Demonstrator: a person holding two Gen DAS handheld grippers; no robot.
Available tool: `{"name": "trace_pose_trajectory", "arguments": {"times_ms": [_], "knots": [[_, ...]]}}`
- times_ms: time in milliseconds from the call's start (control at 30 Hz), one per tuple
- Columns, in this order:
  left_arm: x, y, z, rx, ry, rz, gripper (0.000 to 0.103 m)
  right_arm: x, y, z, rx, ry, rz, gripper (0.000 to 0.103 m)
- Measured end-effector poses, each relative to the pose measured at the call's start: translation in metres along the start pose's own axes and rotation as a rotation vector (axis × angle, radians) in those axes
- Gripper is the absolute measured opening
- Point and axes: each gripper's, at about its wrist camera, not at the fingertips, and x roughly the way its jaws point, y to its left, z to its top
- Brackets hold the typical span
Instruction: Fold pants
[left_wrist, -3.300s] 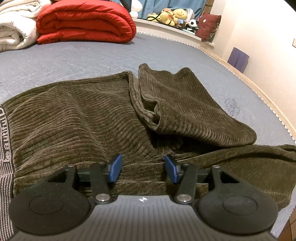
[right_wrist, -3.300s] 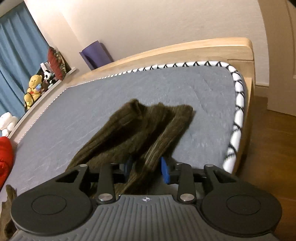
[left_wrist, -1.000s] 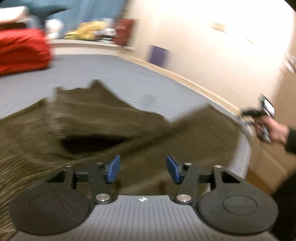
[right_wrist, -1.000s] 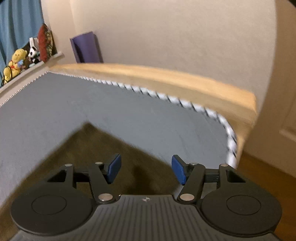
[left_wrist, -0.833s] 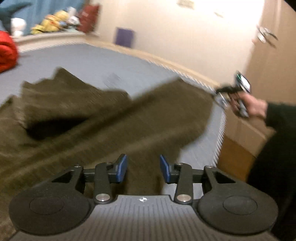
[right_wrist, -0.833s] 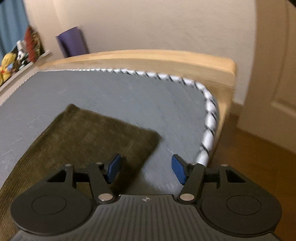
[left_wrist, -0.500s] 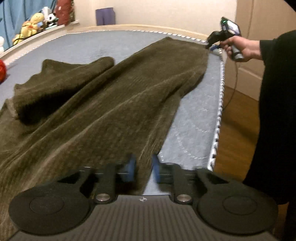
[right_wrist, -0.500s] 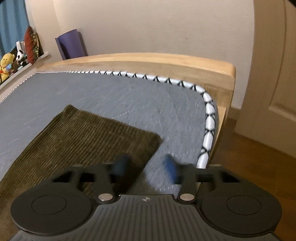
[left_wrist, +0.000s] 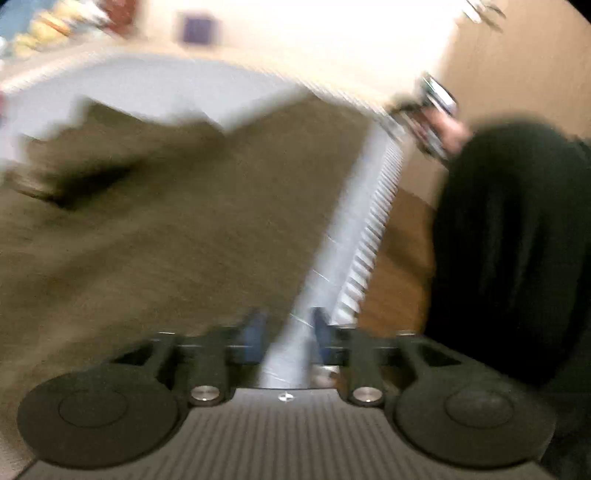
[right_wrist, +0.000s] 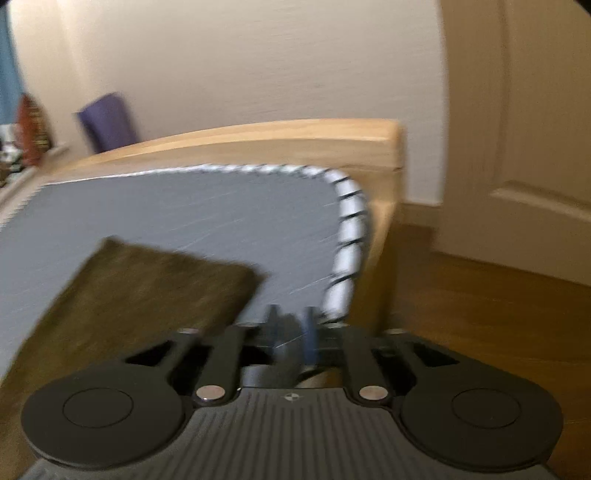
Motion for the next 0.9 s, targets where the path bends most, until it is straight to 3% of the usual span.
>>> {"name": "trace_pose_trajectory", "arguments": {"times_ms": [33, 100, 133, 233, 333, 467, 567, 600, 633, 667, 767, 833, 900], "knots": [[-0.017, 0.012, -0.001, -0.057, -0.059, 0.058, 0.064, 0.0, 0.002, -0.002, -0.001, 0.001, 0.019, 0.056], [-0.044, 0.039, -0.007, -0.203, -0.135, 0.18, 0.065, 0.002, 0.006, -0.005, -0.018, 0.012, 0.037, 0.059], [-0.059, 0.056, -0.015, -0.301, -0.163, 0.276, 0.065, 0.004, 0.01, -0.007, -0.029, 0.023, 0.035, 0.062], [-0.09, 0.094, -0.045, -0.561, -0.182, 0.478, 0.065, 0.009, 0.016, -0.003, -0.033, 0.026, 0.037, 0.072], [-0.108, 0.116, -0.077, -0.752, -0.146, 0.593, 0.066, 0.018, 0.024, -0.002, -0.059, 0.023, 0.014, 0.075], [-0.109, 0.129, -0.099, -0.935, -0.079, 0.569, 0.068, 0.019, 0.037, -0.01, -0.116, -0.023, -0.051, 0.065], [-0.101, 0.129, -0.104, -0.989, -0.046, 0.475, 0.069, 0.017, 0.044, -0.016, -0.16, -0.063, -0.054, 0.037], [-0.1, 0.129, -0.102, -0.962, -0.04, 0.48, 0.069, 0.016, 0.046, -0.016, -0.173, -0.064, -0.036, 0.016], [-0.098, 0.126, -0.1, -0.928, -0.026, 0.482, 0.067, 0.016, 0.049, -0.017, -0.187, -0.064, -0.023, 0.011], [-0.094, 0.124, -0.099, -0.904, -0.016, 0.473, 0.054, 0.015, 0.054, -0.017, -0.209, -0.067, -0.044, 0.011], [-0.088, 0.118, -0.097, -0.846, 0.005, 0.484, 0.039, 0.014, 0.057, -0.014, -0.215, -0.051, -0.056, 0.009], [-0.093, 0.117, -0.097, -0.834, -0.003, 0.476, 0.034, 0.013, 0.056, -0.011, -0.217, -0.045, -0.055, 0.0], [-0.1, 0.116, -0.1, -0.834, -0.017, 0.471, 0.031, 0.007, 0.055, -0.008, -0.218, -0.06, -0.064, 0.0]]}}
